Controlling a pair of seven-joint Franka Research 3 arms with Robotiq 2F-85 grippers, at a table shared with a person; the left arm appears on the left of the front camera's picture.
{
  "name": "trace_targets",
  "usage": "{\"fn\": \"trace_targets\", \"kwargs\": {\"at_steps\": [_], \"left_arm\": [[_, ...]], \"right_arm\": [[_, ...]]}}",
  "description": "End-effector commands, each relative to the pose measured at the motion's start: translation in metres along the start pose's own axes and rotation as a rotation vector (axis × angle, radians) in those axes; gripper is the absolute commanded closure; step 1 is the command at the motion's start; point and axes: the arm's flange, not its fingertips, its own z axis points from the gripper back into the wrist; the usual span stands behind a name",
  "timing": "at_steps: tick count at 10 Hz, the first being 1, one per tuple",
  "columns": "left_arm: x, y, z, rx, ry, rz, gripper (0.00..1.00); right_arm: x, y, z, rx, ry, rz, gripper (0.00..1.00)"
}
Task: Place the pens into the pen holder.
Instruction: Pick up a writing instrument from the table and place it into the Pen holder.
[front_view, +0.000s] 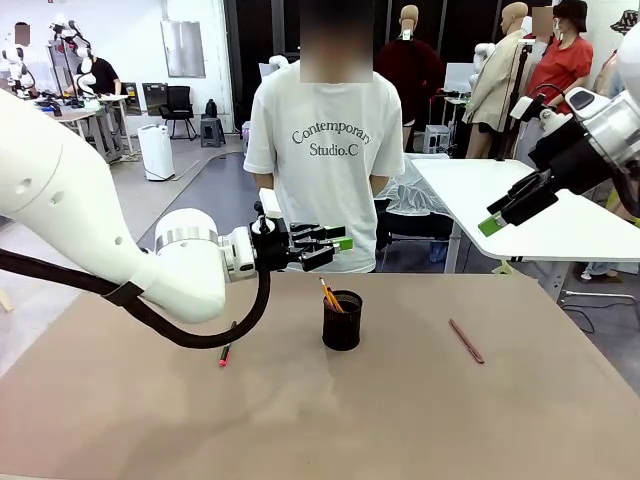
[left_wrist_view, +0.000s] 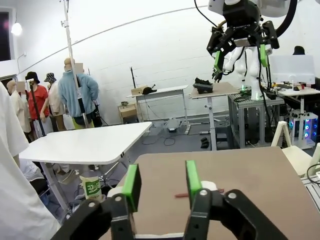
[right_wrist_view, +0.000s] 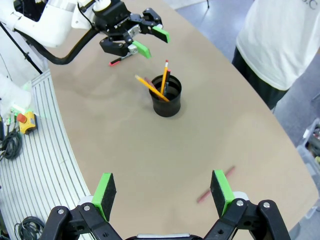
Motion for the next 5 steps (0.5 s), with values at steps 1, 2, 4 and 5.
{"fn": "trace_targets", "kwargs": {"at_steps": [1,2,4,5], "left_arm": [[0.004,-0.002,0.004,0.02,-0.024,-0.034,0.0],[0.008,-0.006,0.008,0.021,-0.018,-0.032,0.0],[0.011,-0.008,0.011,0.005,-0.013,-0.044,0.0],[0.014,-0.009,0.014,-0.001,-0.009,-0.04,0.0]], "right_arm": [[0.001,0.0,0.001,0.014,-0.021,-0.009,0.0],[0.001,0.0,0.001,0.014,-0.021,-0.009,0.0],[0.001,0.0,0.001,0.014,-0.021,-0.009,0.0],[0.001,0.0,0.001,0.014,-0.021,-0.009,0.0]]}}
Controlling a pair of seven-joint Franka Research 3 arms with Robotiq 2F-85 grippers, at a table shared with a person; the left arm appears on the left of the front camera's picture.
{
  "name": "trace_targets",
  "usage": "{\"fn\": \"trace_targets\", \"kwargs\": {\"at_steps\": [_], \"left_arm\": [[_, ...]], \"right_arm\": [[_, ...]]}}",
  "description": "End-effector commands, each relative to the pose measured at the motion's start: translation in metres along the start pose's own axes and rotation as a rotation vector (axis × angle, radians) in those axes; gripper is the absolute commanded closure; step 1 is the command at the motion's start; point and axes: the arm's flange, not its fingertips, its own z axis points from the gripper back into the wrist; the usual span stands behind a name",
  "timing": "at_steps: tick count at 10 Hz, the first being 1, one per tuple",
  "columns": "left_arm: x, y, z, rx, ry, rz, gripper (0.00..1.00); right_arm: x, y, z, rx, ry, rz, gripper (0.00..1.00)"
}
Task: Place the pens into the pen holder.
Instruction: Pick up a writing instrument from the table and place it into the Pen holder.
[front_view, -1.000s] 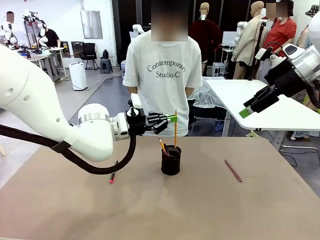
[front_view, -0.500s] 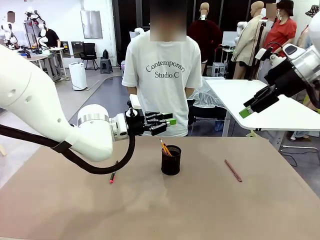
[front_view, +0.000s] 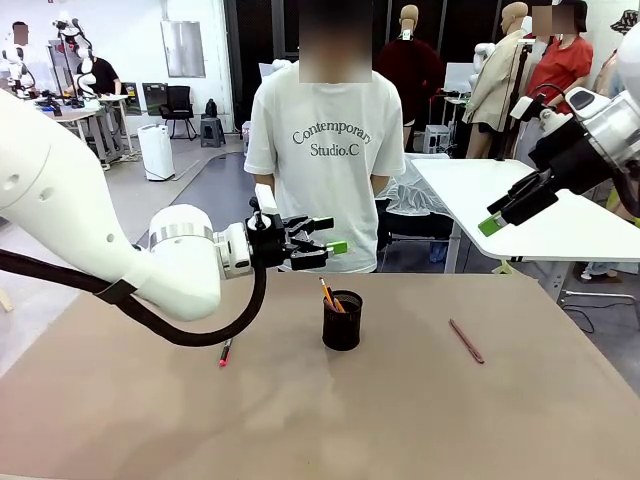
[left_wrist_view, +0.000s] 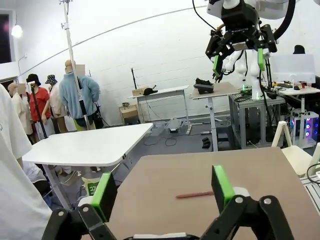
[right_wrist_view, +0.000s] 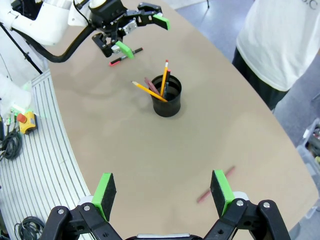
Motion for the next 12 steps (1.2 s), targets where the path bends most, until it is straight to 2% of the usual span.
{"fn": "trace_targets", "kwargs": {"at_steps": [1,6,7,9,10,12], "left_arm": [[0.005,-0.007,0.008,-0.015,0.011,0.011,0.0],[0.0,-0.002,0.001,-0.002,0.004,0.006,0.0],[0.013,0.001,0.012,-0.004,0.079,-0.028,0.0],[0.051,0.003,0.037,0.012,0.354,-0.068,0.0],[0.061,0.009,0.044,0.025,0.459,-0.075,0.0],[0.091,0.009,0.056,0.08,0.697,0.014,0.0]], "right_arm": [[0.001,0.0,0.001,0.014,-0.021,-0.009,0.0],[0.001,0.0,0.001,0.014,-0.021,-0.009,0.0],[0.001,0.0,0.001,0.014,-0.021,-0.009,0.0],[0.001,0.0,0.001,0.014,-0.021,-0.009,0.0],[0.001,0.0,0.001,0.014,-0.021,-0.009,0.0],[0.001,0.0,0.001,0.014,-0.021,-0.009,0.0]]}}
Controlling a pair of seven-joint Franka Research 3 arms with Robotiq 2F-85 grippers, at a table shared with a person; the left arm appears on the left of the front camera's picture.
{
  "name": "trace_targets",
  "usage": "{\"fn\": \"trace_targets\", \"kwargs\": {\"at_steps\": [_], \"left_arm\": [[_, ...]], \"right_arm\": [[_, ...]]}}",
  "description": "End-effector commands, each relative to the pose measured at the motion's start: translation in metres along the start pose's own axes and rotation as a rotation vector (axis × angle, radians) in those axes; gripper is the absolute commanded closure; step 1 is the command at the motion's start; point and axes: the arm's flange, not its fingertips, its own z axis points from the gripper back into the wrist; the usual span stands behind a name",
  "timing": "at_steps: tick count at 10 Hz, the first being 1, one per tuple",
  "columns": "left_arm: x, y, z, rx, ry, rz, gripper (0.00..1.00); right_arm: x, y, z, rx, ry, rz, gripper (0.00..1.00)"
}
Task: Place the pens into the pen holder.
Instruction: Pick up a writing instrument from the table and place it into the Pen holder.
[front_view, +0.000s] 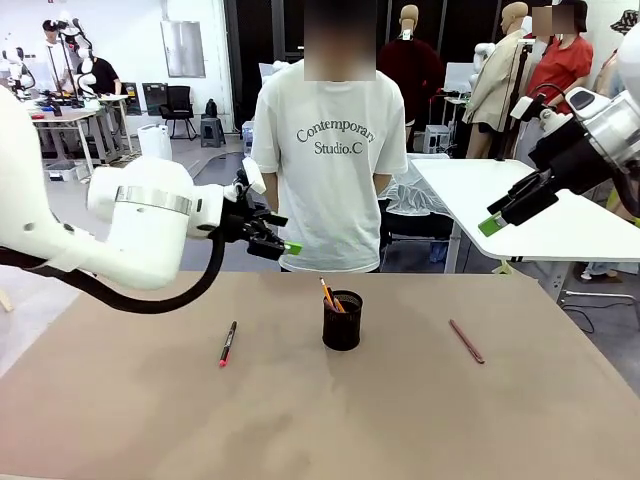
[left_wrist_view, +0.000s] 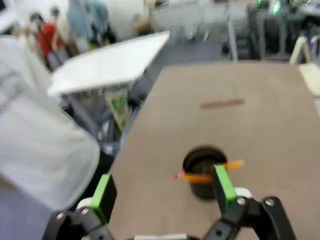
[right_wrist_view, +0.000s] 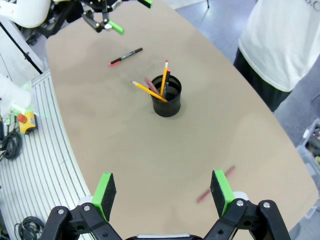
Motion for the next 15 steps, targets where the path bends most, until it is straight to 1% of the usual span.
{"fn": "trace_targets", "kwargs": {"at_steps": [1,2,3,4,5,6,7,8,9,10,13,14,15], "left_arm": [[0.018,0.004,0.007,-0.076,0.202,0.106,0.0],[0.025,0.002,0.012,-0.087,0.346,0.142,0.0],[0.023,0.005,0.007,-0.101,0.4,0.114,0.0],[0.018,0.004,0.003,-0.13,0.494,0.123,0.0],[0.011,0.0,-0.004,-0.164,0.556,0.131,0.0],[0.001,0.001,-0.014,-0.183,0.587,0.144,0.0],[-0.009,-0.001,-0.022,-0.15,0.669,0.152,0.0],[-0.016,-0.003,-0.028,-0.11,0.721,0.173,0.0],[-0.021,-0.001,-0.032,-0.095,0.707,0.2,0.0],[-0.023,-0.011,-0.019,-0.136,0.674,0.156,0.0],[-0.023,-0.011,-0.019,-0.136,0.674,0.156,0.0],[-0.022,-0.009,-0.028,-0.125,0.694,0.168,0.0],[-0.031,-0.016,-0.042,0.047,0.96,0.222,0.0]], "right_arm": [[0.001,0.0,0.001,0.014,-0.022,-0.009,0.0],[0.001,0.0,0.001,0.014,-0.022,-0.009,0.0],[0.001,0.0,0.001,0.014,-0.022,-0.009,0.0],[0.001,0.0,0.001,0.014,-0.022,-0.009,0.0],[0.001,0.0,0.001,0.014,-0.022,-0.009,0.0],[0.001,0.0,0.001,0.014,-0.022,-0.009,0.0],[0.001,0.0,0.001,0.014,-0.022,-0.009,0.0],[0.001,0.0,0.001,0.014,-0.022,-0.009,0.0],[0.001,0.0,0.001,0.014,-0.022,-0.009,0.0],[0.001,0.0,0.001,0.014,-0.022,-0.009,0.0],[0.001,0.0,0.001,0.014,-0.022,-0.009,0.0],[0.001,0.0,0.001,0.014,-0.022,-0.009,0.0],[0.001,0.0,0.001,0.014,-0.022,-0.009,0.0]]}}
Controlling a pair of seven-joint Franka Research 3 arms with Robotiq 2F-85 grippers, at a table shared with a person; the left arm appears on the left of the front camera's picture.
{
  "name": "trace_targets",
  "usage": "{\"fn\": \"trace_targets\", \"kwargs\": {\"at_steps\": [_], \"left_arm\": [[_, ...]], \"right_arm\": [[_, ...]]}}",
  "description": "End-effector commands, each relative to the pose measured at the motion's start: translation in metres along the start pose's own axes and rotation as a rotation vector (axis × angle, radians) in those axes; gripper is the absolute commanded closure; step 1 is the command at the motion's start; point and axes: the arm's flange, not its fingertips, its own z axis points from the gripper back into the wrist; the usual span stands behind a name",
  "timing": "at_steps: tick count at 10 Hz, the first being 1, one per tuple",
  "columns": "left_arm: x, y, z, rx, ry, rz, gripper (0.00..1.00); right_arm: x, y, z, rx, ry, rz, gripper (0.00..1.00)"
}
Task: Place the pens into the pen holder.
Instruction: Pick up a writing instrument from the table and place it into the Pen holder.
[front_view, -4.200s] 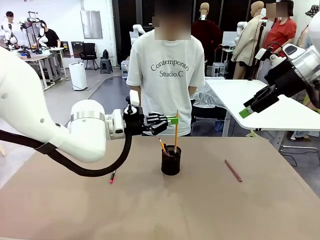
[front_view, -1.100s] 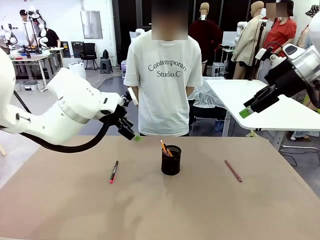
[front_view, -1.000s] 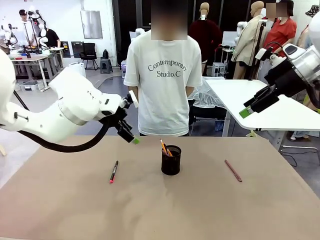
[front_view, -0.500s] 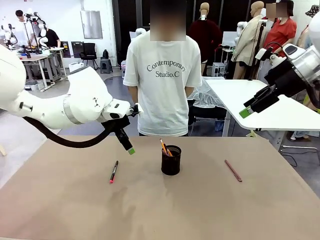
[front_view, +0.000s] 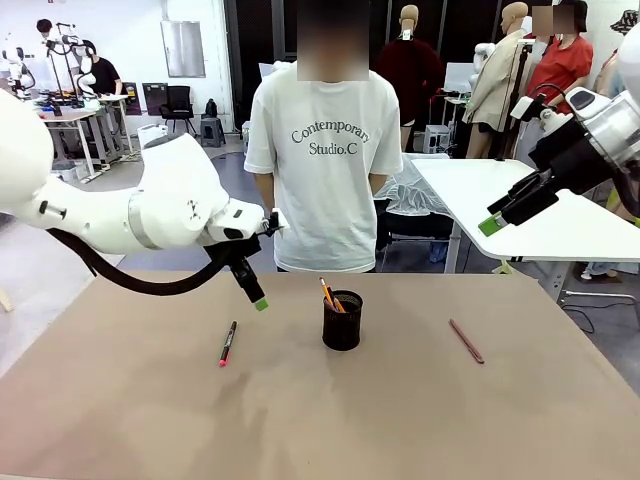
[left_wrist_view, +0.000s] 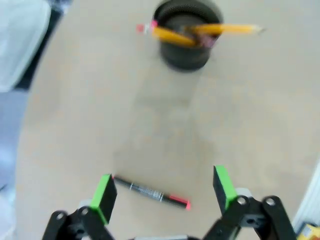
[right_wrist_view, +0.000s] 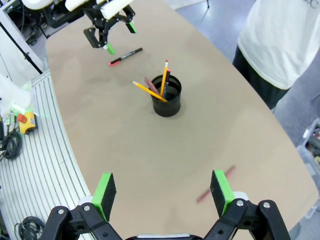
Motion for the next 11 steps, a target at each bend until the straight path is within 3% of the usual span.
{"fn": "trace_targets", "kwargs": {"at_steps": [1,4,8,11], "left_arm": [[0.005,-0.007,-0.019,0.182,0.29,0.152,0.0],[0.0,-0.009,-0.027,0.33,0.442,0.284,0.0],[-0.017,0.0,-0.054,0.392,0.549,0.389,0.0],[-0.023,0.019,-0.072,0.317,0.411,0.494,0.0]], "right_arm": [[0.001,0.0,0.0,0.014,-0.022,-0.009,0.0],[0.001,0.0,0.0,0.014,-0.022,-0.009,0.0],[0.001,0.0,0.0,0.014,-0.022,-0.009,0.0],[0.001,0.0,0.0,0.014,-0.022,-0.009,0.0]]}}
